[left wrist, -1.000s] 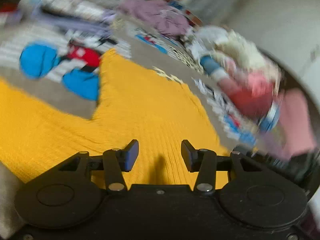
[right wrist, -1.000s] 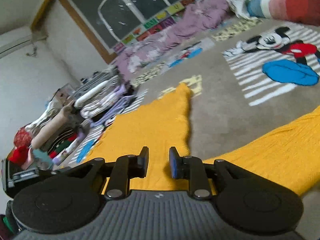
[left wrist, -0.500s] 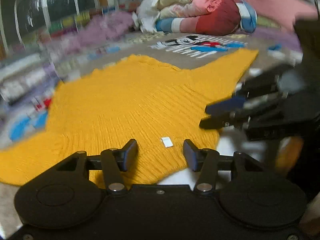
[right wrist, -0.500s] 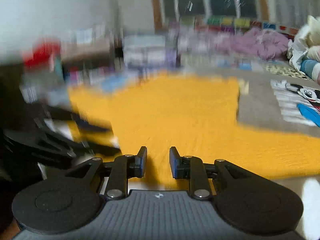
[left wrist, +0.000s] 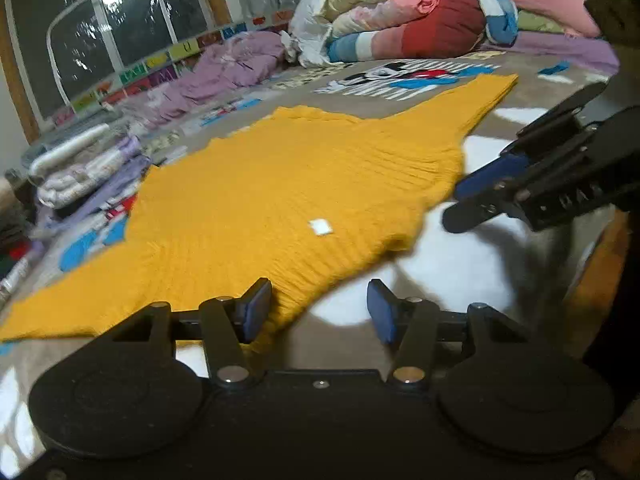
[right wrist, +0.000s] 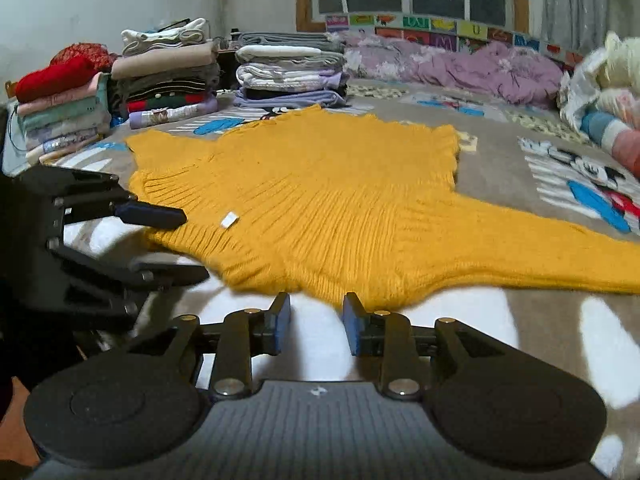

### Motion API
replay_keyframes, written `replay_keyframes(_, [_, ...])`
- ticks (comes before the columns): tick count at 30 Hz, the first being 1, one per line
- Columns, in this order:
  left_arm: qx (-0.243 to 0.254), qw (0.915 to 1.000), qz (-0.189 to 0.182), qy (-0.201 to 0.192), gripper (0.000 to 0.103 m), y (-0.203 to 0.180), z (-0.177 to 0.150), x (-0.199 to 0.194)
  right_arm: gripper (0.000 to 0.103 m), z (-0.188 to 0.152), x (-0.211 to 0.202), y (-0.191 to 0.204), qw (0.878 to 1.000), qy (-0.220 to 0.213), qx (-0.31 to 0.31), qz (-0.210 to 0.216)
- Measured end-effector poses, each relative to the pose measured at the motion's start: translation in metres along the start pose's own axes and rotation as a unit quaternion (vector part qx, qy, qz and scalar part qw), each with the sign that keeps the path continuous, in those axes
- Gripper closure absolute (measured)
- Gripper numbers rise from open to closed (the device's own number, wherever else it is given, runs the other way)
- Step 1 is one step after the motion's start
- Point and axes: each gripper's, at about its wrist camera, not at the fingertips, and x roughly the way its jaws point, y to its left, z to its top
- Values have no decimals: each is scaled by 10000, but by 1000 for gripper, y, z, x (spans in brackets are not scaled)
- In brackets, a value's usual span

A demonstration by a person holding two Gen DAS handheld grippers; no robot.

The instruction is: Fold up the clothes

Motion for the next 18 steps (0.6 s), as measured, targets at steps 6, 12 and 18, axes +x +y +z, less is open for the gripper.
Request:
replay_keyframes(6, [-49, 9995, -314, 18, 52, -5, 3, -15, 69, -4, -15, -44, 9857, -287, 1639, 261])
replay_keyframes(12, [121, 9989, -456, 35, 51, -24, 20, -16, 65, -25, -29, -102, 9373, -724, 3402, 221])
replay_keyframes(18, [546, 9975, -444, 36, 51, -47, 45, 2, 63, -55, -39, -150, 8685, -1169, 4806, 330])
